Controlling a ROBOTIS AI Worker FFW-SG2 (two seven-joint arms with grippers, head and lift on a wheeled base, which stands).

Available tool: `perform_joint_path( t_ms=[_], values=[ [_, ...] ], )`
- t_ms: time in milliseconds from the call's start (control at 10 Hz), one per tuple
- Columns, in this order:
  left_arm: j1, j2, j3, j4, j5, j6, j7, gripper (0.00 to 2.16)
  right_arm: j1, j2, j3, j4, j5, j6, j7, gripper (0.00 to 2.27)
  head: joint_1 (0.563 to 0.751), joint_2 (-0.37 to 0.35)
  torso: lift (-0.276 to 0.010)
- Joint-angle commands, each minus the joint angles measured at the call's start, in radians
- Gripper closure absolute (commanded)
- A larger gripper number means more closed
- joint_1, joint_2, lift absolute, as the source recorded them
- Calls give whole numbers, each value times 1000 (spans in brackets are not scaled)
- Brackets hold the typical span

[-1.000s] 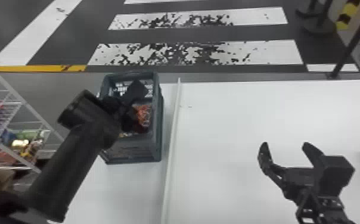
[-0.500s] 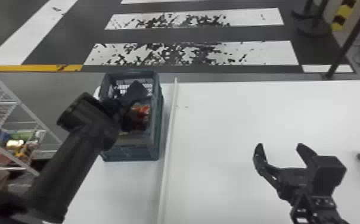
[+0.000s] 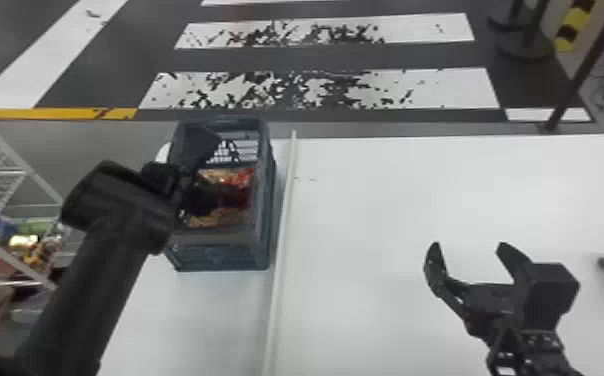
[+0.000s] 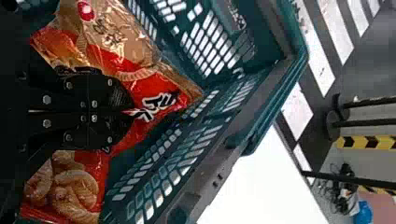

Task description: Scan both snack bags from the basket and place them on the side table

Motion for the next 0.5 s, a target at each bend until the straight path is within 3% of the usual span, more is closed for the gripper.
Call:
perform_joint_path(
  t_ms=[0, 400],
  values=[
    [34, 6, 66, -68, 18, 15, -3, 2138, 0, 1, 0, 0, 1, 0, 0, 36, 695, 129, -75],
    [92, 9, 240, -143, 185, 3, -18, 2138, 0, 1, 0, 3, 6, 3, 0, 36, 695, 171, -75]
  ],
)
